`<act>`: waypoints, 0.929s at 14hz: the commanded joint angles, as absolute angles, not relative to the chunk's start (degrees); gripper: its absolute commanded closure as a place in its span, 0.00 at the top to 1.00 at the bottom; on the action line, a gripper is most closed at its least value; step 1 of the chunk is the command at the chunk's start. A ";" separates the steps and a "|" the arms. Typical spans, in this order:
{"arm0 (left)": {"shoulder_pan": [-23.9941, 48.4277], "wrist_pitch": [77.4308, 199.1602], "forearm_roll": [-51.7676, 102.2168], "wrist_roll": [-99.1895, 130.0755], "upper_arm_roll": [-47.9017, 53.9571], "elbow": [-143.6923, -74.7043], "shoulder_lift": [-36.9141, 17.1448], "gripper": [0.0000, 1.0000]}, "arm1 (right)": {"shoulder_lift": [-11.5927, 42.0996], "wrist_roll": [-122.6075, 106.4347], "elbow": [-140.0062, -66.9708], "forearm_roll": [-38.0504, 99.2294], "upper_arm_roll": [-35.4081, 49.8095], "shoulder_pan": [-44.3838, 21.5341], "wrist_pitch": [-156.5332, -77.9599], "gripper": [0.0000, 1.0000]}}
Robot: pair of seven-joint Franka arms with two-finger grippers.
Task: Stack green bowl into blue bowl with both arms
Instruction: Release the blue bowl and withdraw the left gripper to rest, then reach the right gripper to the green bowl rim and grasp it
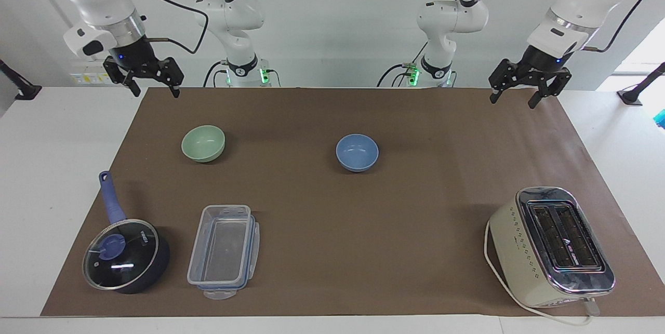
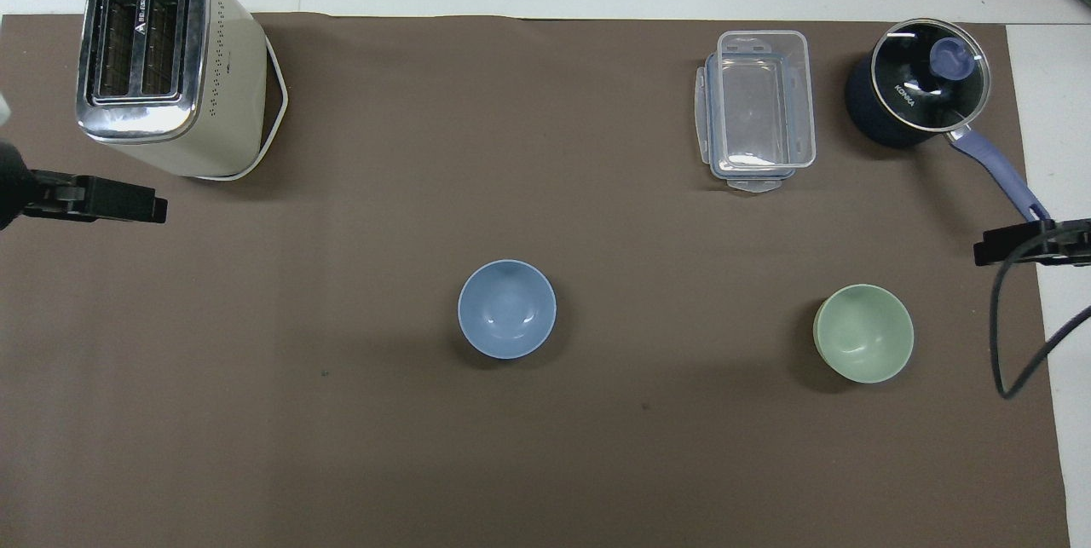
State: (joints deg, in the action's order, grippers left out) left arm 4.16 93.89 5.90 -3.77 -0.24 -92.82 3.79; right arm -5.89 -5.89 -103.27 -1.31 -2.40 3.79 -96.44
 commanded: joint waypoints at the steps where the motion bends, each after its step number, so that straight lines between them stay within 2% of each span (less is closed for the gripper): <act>1: 2.46 89.13 2.83 -4.57 0.53 -87.64 1.15 1.00 | -6.68 -10.27 -114.57 -1.85 -2.11 5.88 -106.83 1.00; 5: 2.55 86.24 0.62 -4.66 0.70 -83.25 -1.22 1.00 | -3.70 -15.36 -126.27 -1.67 -2.11 7.90 -123.27 1.00; 7: 2.55 83.85 0.62 -4.57 0.79 -80.60 -2.81 1.00 | -3.52 -19.23 -129.71 -1.67 -2.11 8.87 -126.02 1.00; 10: 3.25 84.20 0.70 -4.66 0.79 -83.83 -0.54 1.00 | -1.58 -22.76 -134.64 -1.50 -2.11 11.51 -132.62 1.00; 13: 3.25 84.29 0.62 -4.57 0.79 -84.82 0.09 1.00 | -1.23 -22.76 -136.66 -0.70 -2.02 11.69 -132.89 1.00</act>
